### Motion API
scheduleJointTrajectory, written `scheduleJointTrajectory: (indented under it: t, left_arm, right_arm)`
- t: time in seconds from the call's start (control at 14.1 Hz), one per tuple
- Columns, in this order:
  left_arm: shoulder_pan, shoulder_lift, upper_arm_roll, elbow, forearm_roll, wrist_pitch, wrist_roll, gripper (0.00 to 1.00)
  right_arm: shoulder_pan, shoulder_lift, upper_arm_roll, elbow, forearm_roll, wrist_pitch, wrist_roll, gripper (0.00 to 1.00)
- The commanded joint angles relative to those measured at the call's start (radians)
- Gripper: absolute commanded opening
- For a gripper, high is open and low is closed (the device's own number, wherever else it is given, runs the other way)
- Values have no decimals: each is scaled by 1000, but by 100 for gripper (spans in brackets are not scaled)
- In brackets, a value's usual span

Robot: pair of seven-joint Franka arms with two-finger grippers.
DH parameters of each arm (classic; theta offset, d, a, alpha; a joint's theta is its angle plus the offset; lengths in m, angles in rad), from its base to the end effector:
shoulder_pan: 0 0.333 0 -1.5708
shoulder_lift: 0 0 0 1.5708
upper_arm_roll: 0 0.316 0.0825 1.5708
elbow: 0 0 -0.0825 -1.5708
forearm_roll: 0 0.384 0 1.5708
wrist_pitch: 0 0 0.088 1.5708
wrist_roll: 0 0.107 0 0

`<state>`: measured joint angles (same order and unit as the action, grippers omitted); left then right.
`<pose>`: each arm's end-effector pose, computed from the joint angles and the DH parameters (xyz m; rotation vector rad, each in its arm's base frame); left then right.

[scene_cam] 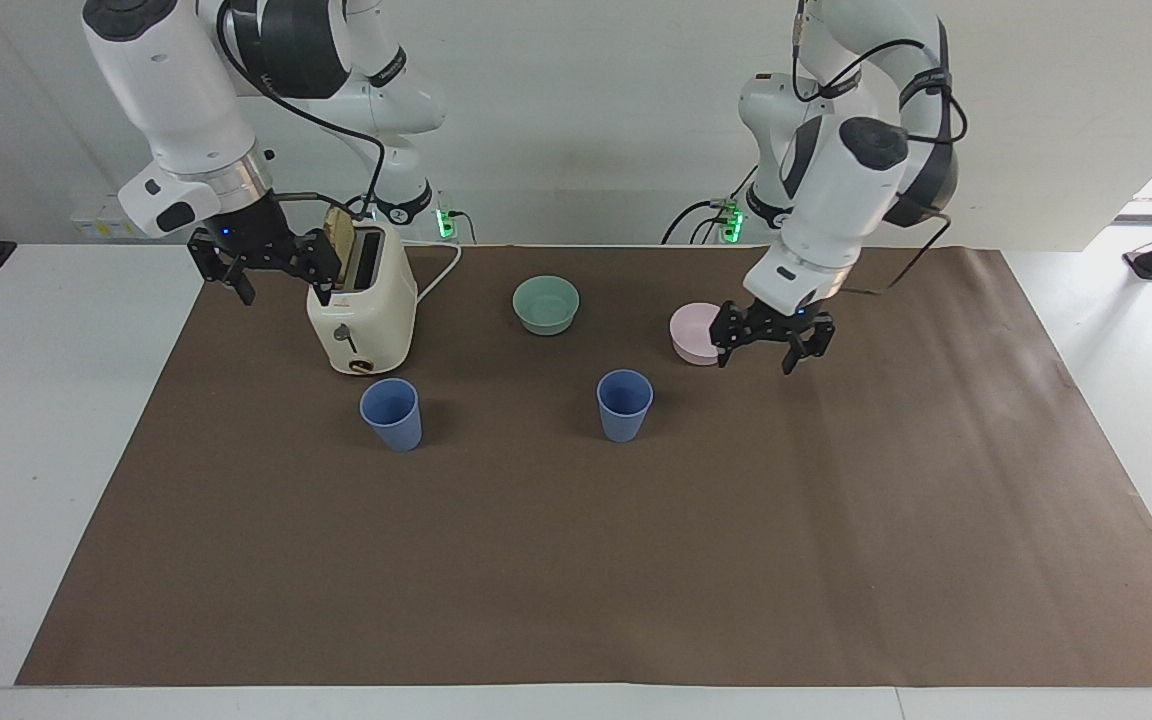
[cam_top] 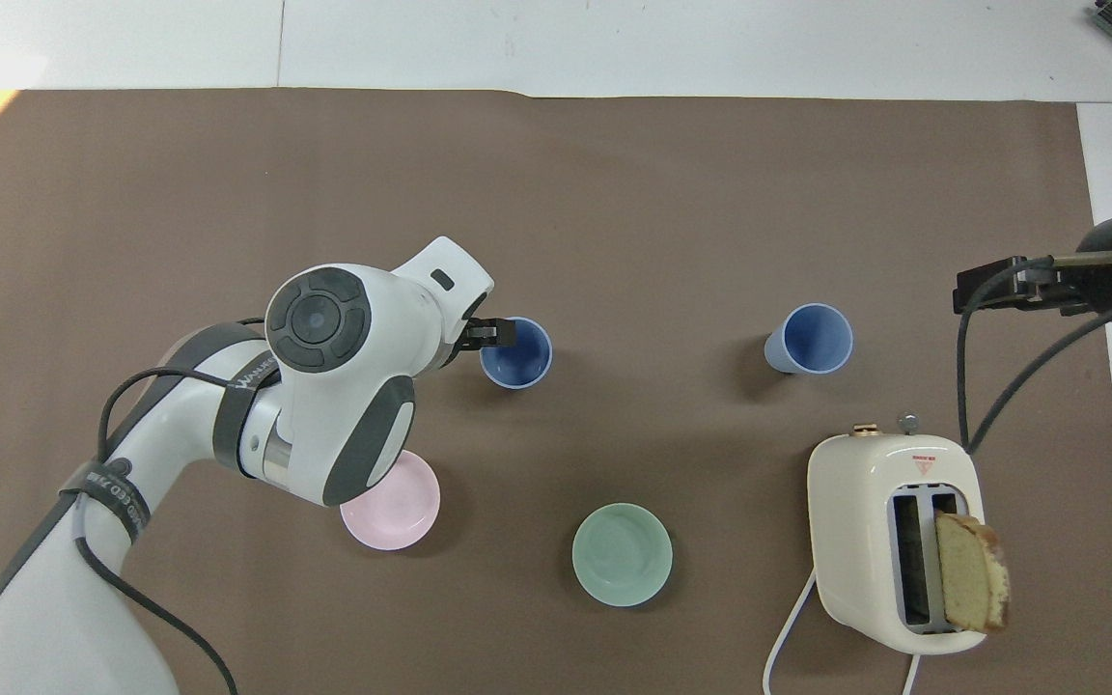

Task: Stack blue cups with both arms
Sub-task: 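Lower the blue cup onto the table and open the left gripper, then withdraw the left gripper while the right gripper grasps the other cup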

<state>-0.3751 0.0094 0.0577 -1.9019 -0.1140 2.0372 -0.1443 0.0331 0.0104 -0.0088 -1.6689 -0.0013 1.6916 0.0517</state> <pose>0.5451 -0.1859 0.5030 3.0014 -0.1927 0.1486 0.5656 0.0136 0.5826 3.1403 -0.0428 0.0194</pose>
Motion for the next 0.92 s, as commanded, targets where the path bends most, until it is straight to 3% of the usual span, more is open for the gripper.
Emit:
scheduleJointTrajectory:
  t: [0.0,0.57,0.85]
  left_arm:
    - [92,-20,-10,49,7,-104,112,100]
    - [261,-20,-10,194,46,-302,216,100]
    - [289,-22,-7,222,51,-333,256,100]
  right_arm:
    - [2,-20,4,-115,24,100,11,100]
    - [42,49,13,-251,24,276,14,100]
    - [30,84,13,-294,24,349,-1,100]
